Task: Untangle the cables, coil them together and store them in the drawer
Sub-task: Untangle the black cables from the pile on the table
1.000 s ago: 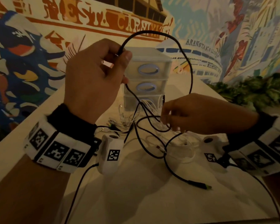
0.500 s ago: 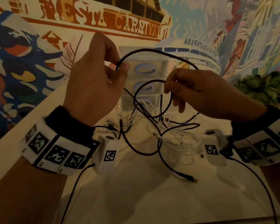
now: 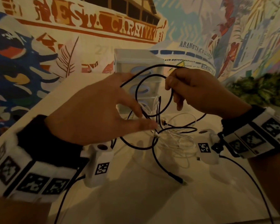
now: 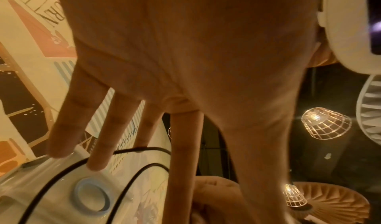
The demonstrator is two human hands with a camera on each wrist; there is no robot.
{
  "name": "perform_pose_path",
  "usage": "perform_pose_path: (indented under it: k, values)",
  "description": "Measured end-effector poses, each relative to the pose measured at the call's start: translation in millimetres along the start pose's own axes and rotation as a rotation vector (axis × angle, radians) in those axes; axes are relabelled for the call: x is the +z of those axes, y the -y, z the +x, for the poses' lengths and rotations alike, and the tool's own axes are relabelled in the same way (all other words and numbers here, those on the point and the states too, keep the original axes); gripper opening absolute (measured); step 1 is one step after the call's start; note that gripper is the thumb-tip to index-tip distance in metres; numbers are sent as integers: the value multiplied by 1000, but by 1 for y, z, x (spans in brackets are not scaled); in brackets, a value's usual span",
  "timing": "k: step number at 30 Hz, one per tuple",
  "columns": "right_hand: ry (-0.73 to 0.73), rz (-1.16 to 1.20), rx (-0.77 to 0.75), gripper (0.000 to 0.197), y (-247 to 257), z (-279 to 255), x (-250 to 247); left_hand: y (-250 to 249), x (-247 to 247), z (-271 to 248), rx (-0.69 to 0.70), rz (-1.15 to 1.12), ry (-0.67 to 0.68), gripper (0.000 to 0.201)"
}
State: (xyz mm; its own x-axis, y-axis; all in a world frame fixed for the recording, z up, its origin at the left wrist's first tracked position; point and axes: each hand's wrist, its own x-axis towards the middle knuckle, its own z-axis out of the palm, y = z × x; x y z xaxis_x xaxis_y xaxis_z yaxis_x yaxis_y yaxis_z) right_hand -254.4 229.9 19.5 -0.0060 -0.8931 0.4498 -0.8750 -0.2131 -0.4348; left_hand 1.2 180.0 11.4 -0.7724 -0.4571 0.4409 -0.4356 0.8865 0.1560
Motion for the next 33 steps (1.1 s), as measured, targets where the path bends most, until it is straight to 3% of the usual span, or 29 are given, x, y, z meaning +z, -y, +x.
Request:
perform_pose_path:
  k: [4,8,11,16,19,21,23,25,30,33]
  values:
    - [-5,9,68,32,-4,8,2,-10,-2,-8,-64,57,258,64]
    - [21,40,145,36,-14,13,7,-9,4,-10,-1,160,354,34]
    - [83,32,193,34,-21,12,11,-3,7,-10,22,153,269,16]
    - [217,-112,169,25,-24,5,11,1,1,-5,29,82,-3,15]
    - [165,-194,105,22,-19,-2,7,4,-3,-1,31,70,-161,19]
    - [115,-120,38,29,-4,-6,5,6,-3,2,15,91,-253,22]
    - [186,77,-11,39,15,-10,6,11,-1,5,-4,106,-349,23]
    - [283,114,-82,36,26,-13,12,15,2,7,-28,83,-436,21]
    - [259,37,-125,28,16,-3,23,28,2,6,-180,72,-580,17]
    - [232,37,-111,28,6,4,17,36,0,2,-287,129,-533,13]
